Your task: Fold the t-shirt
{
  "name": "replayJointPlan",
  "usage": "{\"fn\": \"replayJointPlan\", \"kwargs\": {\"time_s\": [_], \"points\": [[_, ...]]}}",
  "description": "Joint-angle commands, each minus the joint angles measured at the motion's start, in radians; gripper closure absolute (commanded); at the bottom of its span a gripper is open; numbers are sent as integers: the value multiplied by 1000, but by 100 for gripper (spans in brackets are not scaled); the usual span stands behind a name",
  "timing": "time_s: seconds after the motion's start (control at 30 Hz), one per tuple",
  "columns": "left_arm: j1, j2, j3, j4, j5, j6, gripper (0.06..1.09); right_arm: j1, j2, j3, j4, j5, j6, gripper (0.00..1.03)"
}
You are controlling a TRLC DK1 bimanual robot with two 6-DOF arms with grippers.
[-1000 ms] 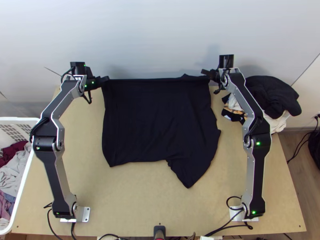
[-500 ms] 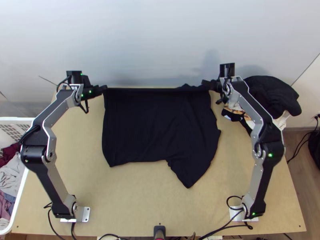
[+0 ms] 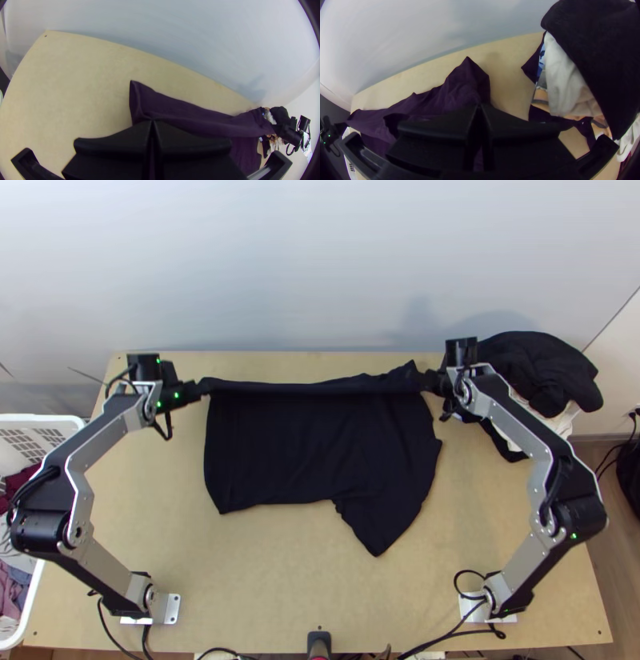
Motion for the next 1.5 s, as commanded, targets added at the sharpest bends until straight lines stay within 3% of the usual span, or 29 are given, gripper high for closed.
{"fn": "replayJointPlan", "kwargs": {"time_s": [0.0,0.9,0.97,1.0,1.13,1.2,1.27,1.33,1.47], "points": [[-20,-84,-151,35,3,-7,105,12,-100,-138,10,-14,6,100],[-9,-159,-395,118,-2,42,105,33,-203,-403,93,-26,6,100],[-10,-159,-383,117,-4,31,104,29,-212,-405,93,-26,6,85],[-9,-159,-372,104,-4,22,98,27,-220,-405,93,-26,8,74],[-3,-199,-335,55,-4,-23,60,12,-269,-403,93,-26,22,46],[-4,-231,-303,-8,-4,-32,46,-2,-303,-397,87,-31,26,30],[-6,-264,-260,-91,-2,-56,25,-20,-338,-386,72,-45,26,17],[-7,-302,-234,-155,1,-59,18,-37,-373,-374,47,-45,28,11],[-9,-408,-217,-322,59,-59,17,-49,-464,-356,-22,-45,28,5]]}}
